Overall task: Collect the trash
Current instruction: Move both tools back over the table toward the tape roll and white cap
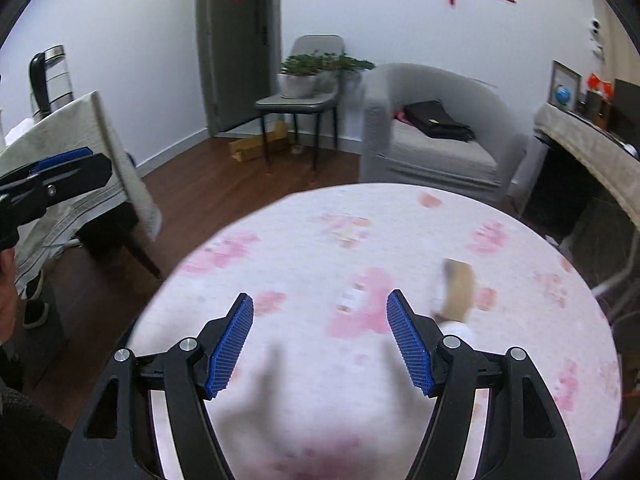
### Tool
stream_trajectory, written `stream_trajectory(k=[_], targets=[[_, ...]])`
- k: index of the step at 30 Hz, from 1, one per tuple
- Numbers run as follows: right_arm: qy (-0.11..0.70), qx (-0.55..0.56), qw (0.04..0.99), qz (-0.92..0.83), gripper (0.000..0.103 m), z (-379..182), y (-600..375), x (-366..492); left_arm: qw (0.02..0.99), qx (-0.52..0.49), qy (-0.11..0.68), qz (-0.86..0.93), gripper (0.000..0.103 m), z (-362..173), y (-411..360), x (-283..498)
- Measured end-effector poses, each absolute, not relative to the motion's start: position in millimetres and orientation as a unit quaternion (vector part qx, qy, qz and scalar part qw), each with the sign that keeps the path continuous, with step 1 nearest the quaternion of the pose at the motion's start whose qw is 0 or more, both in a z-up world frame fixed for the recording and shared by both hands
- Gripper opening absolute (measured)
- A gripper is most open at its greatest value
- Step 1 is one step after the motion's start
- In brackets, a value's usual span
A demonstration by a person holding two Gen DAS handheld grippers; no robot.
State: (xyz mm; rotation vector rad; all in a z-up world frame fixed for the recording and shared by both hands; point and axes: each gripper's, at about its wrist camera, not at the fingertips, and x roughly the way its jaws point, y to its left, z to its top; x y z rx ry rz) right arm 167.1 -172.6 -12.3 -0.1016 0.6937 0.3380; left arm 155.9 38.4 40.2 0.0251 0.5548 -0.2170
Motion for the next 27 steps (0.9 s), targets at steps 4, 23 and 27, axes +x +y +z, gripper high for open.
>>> stream_trajectory(k=[4, 23, 27], targets=[[0.345, -0.044, 0.927, 0.140, 0.070, -18, -195, 171, 0.953, 0.017, 0.277, -0.123, 0.084, 37, 16, 162], [0.395, -0.017, 0.911, 0.116, 0.070, -40, -236, 192, 0.935, 0.021, 0.308, -0.176, 0.084, 14, -45, 193], [0.411, -0.010, 0.903, 0.124, 0.058, -44, -236, 197, 0.931, 0.026, 0.314, -0.185, 0.084, 10, -54, 197]])
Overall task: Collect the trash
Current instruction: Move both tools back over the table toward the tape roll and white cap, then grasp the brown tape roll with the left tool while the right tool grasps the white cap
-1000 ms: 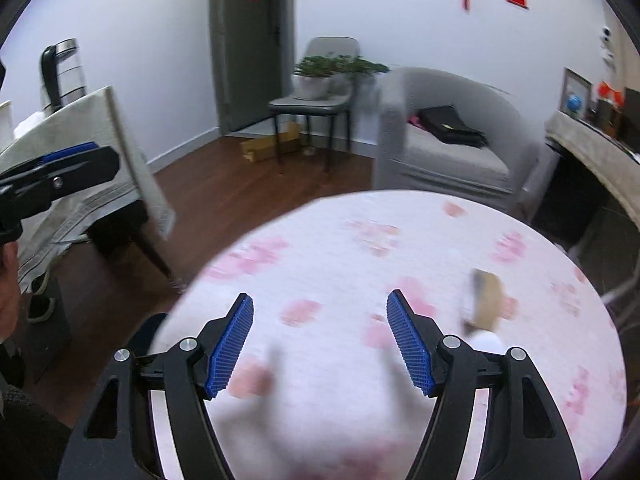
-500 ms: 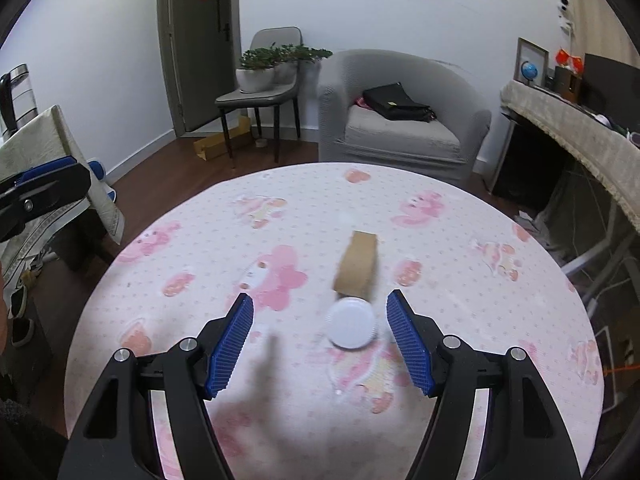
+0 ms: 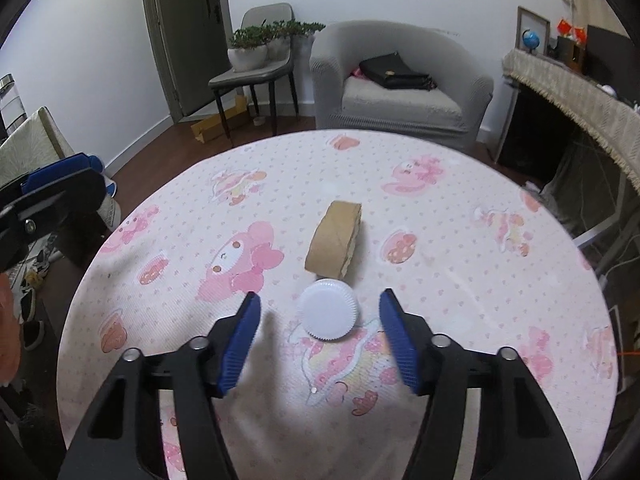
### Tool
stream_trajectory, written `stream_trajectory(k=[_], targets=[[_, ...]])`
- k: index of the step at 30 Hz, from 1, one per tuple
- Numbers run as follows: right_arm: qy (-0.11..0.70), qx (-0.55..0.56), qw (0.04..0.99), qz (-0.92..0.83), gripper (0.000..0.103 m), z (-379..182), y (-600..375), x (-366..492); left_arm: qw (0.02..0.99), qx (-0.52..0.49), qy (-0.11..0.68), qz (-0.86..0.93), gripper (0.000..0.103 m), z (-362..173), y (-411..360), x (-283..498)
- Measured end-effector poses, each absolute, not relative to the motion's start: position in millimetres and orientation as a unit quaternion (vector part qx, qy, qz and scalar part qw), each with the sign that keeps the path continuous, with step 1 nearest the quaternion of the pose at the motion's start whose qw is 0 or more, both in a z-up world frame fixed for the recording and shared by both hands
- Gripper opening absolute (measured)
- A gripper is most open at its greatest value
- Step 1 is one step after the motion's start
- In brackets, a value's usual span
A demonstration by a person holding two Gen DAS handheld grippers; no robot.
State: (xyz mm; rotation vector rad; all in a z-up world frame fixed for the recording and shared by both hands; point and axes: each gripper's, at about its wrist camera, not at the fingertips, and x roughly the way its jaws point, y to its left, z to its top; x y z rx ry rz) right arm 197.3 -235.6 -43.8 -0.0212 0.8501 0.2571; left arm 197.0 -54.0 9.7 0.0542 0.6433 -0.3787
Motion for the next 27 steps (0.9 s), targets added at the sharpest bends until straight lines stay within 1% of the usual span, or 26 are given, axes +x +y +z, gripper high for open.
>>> stream_trajectory(k=[1, 5, 7, 8, 10, 24, 27], targets=[[0.415, -0.007, 0.901, 0.126, 0.055, -45, -236, 199, 0.929, 0.028, 0.316, -0.189, 0.084, 9, -57, 198], [0.420, -0.003, 0.899, 0.126, 0.049, -47, -240, 201, 0.927, 0.031, 0.318, -0.195, 0.084, 6, -65, 203], [0.420, -0.003, 0.899, 0.123, 0.041, -46, -242, 202, 0.926, 0.030, 0.319, -0.197, 0.084, 5, -67, 205], [0.420, -0.003, 0.899, 0.122, 0.039, -46, -244, 203, 0.926, 0.030, 0.320, -0.198, 0.084, 5, -69, 207], [0.420, -0.003, 0.899, 0.123, 0.031, -46, -247, 204, 0.925, 0.032, 0.322, -0.200, 0.084, 3, -72, 209], [0.413, 0.008, 0.904, 0.111, 0.031, -43, -294, 192, 0.914, 0.033, 0.337, -0.222, 0.084, -12, -123, 220], [0.410, 0.015, 0.906, 0.109, 0.031, -44, -308, 187, 0.912, 0.039, 0.347, -0.218, 0.080, -19, -135, 223]])
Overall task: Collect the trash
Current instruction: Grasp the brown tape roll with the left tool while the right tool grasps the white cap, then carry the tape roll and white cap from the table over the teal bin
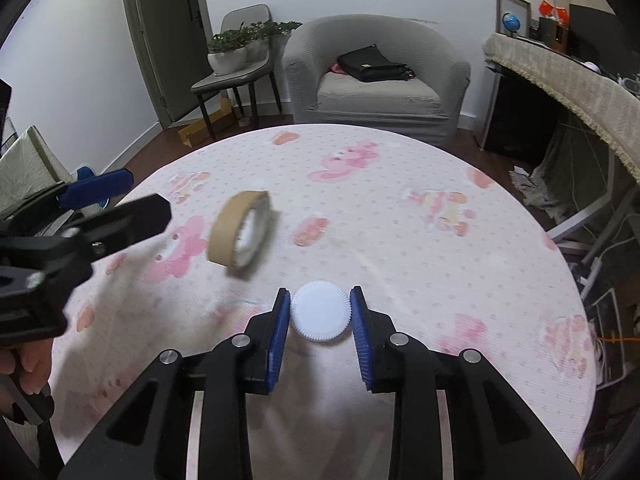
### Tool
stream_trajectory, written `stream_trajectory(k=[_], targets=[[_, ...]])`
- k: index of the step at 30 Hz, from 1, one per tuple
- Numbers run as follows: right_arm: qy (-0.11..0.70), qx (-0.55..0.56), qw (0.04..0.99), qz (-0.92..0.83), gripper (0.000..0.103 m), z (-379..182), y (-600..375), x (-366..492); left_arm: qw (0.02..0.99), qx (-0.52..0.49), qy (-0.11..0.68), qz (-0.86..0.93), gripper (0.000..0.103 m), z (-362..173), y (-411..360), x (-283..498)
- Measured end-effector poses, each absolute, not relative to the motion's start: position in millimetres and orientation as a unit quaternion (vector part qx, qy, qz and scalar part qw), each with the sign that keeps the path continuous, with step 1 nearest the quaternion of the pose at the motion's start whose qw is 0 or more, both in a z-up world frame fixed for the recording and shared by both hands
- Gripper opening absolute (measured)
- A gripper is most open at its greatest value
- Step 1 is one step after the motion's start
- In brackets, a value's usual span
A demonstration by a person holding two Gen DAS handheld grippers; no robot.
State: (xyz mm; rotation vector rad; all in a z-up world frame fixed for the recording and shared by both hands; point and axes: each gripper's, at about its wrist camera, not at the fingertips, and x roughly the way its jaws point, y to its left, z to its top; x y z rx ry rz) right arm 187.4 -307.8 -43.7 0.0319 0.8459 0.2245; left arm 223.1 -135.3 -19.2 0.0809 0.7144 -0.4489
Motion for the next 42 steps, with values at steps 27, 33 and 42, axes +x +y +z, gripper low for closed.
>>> stream_trajectory(k=[27, 33, 42], targets=[[0.402, 0.049, 0.908, 0.107, 0.031, -39, -356, 174, 0.886, 0.016, 0.419, -0.200, 0.021, -54, -171, 250], [0.400, 0.045, 0.909, 0.110, 0.031, -34, -342, 177, 0.889, 0.024, 0.410, -0.202, 0.021, -45, -164, 243], [0.393, 0.039, 0.911, 0.120, 0.031, -20, -313, 176, 0.898, 0.035, 0.397, -0.189, 0.021, -30, -132, 229]])
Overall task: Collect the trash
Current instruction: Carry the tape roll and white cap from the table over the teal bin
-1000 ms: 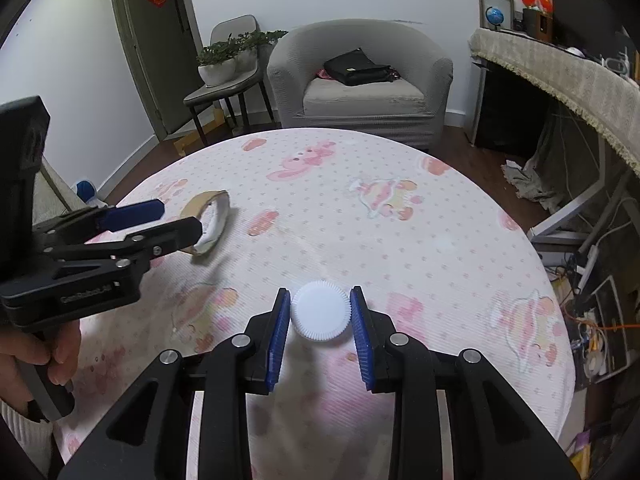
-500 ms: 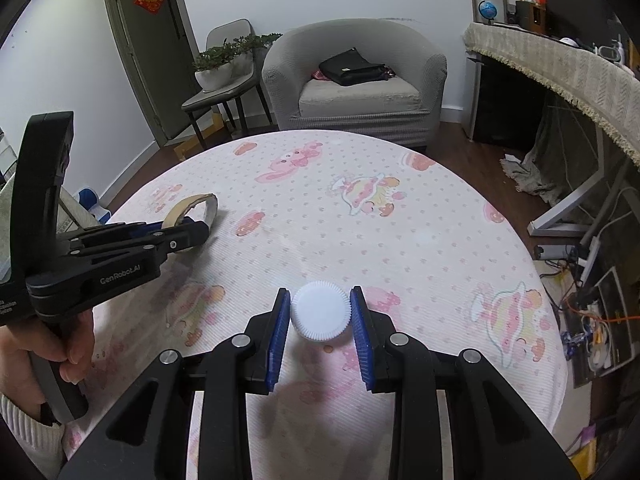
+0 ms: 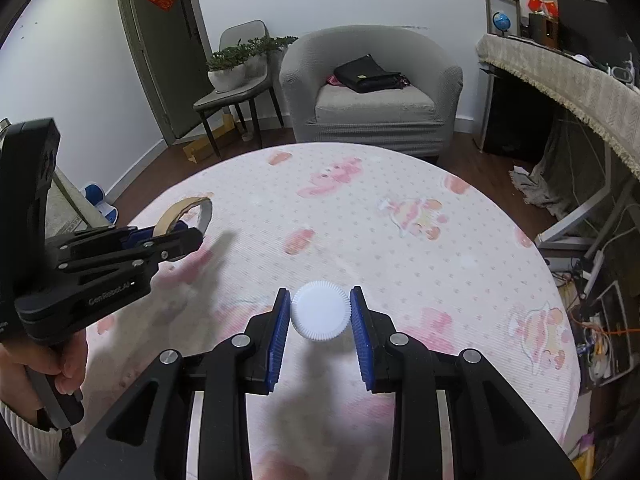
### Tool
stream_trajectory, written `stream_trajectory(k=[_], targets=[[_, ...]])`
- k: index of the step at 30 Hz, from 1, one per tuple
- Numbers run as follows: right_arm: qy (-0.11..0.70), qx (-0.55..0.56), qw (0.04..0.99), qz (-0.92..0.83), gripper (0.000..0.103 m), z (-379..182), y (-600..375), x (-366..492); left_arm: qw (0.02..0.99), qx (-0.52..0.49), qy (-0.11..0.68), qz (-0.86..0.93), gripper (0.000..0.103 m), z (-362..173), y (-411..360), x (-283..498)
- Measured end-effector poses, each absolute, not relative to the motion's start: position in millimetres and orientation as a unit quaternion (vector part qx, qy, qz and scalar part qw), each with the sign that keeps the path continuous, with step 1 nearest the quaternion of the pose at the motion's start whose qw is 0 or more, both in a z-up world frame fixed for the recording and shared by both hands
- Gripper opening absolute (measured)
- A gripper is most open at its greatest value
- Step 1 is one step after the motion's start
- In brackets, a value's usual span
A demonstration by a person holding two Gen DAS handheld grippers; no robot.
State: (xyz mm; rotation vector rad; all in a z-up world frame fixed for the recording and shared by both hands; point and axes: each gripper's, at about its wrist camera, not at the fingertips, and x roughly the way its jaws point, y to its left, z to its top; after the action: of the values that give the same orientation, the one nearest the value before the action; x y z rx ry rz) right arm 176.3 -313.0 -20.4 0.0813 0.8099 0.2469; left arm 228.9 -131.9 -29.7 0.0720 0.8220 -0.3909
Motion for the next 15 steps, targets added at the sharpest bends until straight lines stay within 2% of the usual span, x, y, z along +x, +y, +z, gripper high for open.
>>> stream_trajectory(k=[15], targets=[[0.387, 0.027, 0.906, 0.168, 0.031, -11, -228, 174, 0.903, 0.019, 0.406, -0.141, 0.021, -32, -38, 198]])
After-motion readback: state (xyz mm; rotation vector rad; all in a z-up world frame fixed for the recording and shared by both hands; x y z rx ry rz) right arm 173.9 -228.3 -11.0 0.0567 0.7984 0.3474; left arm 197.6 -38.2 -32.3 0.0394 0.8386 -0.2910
